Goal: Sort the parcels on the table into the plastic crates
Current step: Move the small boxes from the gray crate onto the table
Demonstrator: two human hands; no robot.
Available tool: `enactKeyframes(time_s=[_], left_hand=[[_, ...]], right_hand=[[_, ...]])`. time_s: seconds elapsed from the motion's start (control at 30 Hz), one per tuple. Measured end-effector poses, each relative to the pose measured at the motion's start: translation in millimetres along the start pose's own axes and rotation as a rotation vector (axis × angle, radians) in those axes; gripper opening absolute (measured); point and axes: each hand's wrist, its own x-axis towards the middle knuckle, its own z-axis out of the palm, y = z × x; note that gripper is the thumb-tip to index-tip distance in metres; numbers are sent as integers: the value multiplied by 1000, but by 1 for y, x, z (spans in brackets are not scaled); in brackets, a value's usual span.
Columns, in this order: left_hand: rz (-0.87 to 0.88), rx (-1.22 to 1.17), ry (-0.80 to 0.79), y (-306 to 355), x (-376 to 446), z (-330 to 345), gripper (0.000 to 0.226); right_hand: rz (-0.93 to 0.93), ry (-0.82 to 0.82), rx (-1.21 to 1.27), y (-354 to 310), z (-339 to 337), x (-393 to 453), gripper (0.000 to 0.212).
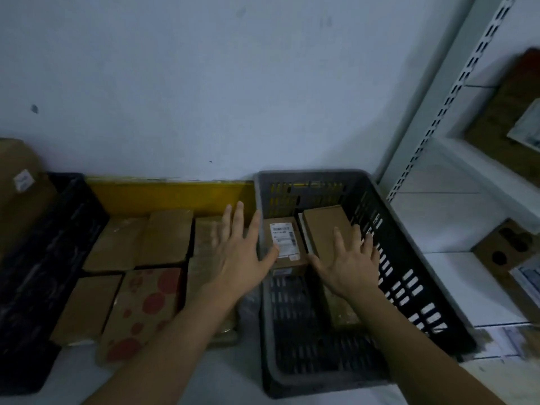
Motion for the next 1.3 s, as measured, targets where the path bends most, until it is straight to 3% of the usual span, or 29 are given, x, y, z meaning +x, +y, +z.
enactKeyframes(time_s=[0.23, 0.47, 0.7, 0.83, 0.93, 1.13, 1.23, 1.3], left_hand=[[25, 41, -79, 64, 7, 31, 92], [63, 195, -131, 70, 6, 47, 90], [59, 207, -139, 71, 4, 48, 89], [61, 176, -121, 76, 7, 46, 84], [48, -4, -80, 85, 18, 43, 74], [-325, -944, -248, 116, 62, 29, 74], [-421, -1129, -108, 119, 78, 24, 58], [-399, -1047, 0, 110, 87, 20, 56]], right_hand=[[-37, -193, -93, 42, 32, 56, 129], [-14, -335, -59, 48, 63, 90, 128], [12, -335, 37, 41, 78, 105, 129], [-6, -245, 79, 46, 53, 104, 122], [-66, -132, 212, 49, 21, 93, 111], [-316, 195, 343, 40, -27, 43, 102], [-391, 189, 465, 38, -33, 31, 94], [-333, 109, 573, 46, -28, 40, 84]])
